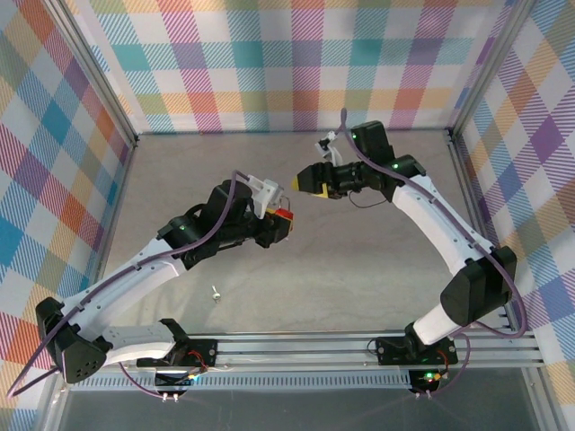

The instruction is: Unlock with the key

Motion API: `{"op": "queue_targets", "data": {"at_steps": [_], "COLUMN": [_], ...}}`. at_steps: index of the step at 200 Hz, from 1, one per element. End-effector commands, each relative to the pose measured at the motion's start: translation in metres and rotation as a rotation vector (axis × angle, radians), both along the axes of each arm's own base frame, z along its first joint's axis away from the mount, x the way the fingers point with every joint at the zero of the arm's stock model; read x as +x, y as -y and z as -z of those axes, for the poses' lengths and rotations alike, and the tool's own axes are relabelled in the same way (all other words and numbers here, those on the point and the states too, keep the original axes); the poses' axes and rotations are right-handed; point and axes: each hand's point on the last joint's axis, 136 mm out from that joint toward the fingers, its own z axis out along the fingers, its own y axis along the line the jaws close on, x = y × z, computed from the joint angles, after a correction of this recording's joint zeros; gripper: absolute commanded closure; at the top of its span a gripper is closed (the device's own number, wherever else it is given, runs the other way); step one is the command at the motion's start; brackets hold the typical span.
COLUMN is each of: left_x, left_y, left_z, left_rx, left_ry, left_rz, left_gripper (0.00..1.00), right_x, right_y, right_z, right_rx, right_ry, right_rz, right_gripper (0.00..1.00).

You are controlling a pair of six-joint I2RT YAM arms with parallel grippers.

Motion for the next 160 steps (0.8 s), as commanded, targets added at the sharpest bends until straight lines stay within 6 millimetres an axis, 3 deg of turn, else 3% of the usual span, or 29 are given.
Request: {"op": "queue_targets", "data": {"at_steps": [1, 106, 130, 160], "left_x": [-0.003, -0.003, -0.003, 0.0], "left_y": [0.01, 0.016, 0.016, 0.013], "left_z": [-0.019, -0.016, -0.015, -0.014], "left_rx": [-0.039, -0.046, -0.04, -0.034], "left_ry": [0.033, 0.016, 0.012, 0.016], "left_rz": [0.04, 0.059, 0.058, 0.037], "left_gripper": [1.0, 1.0, 1.0, 1.0], "right_x": [-0.013, -0.032, -0.034, -0.034], "right_y": [-0.007, -0.016, -0.015, -0.006], "right_z": [-0.01, 0.003, 0.002, -0.005], "right_rx": [0.041, 0.022, 0.014, -0.011], "right_ry": [0.058, 0.043, 0.049, 0.084], "right_rz": [-0.066, -0.092, -0.082, -0.031], "right_gripper": [0.31, 0.53, 0.53, 0.43]}}
